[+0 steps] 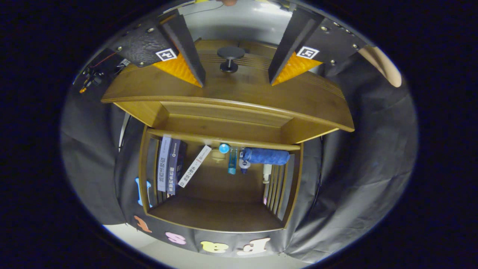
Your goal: Pull open the drawer, take out the items inside it, and place them on the countertop above the cabinet.
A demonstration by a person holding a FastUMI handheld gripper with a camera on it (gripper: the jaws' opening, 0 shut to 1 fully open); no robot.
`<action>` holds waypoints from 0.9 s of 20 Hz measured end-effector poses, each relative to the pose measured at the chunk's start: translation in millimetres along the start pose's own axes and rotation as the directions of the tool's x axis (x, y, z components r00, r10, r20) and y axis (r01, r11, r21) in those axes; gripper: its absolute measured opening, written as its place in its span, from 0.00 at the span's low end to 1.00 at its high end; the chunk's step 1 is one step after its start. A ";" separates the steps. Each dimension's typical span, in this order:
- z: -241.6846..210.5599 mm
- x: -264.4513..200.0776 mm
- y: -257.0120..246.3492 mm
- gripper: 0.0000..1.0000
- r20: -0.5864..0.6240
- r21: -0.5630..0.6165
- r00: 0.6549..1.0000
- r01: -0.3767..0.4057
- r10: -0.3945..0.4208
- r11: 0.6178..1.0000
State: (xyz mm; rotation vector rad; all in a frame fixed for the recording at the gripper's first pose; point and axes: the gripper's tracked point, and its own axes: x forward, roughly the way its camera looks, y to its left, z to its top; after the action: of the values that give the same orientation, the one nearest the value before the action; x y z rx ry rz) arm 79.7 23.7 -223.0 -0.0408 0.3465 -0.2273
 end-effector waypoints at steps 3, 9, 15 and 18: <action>-0.8 1.2 -1.7 0.98 0.012 -0.014 1.000 0.018 -0.018 1.000; 0.2 7.7 -6.6 0.98 0.018 -0.021 0.996 0.090 -0.090 0.996; 7.0 21.9 -10.6 1.00 0.007 0.021 0.996 0.089 -0.089 0.996; 10.0 30.2 -11.3 1.00 0.010 0.035 0.996 0.085 -0.086 0.996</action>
State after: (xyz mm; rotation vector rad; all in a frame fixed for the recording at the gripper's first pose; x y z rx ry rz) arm 108.4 5.8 -222.7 -0.0229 0.3291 -0.3178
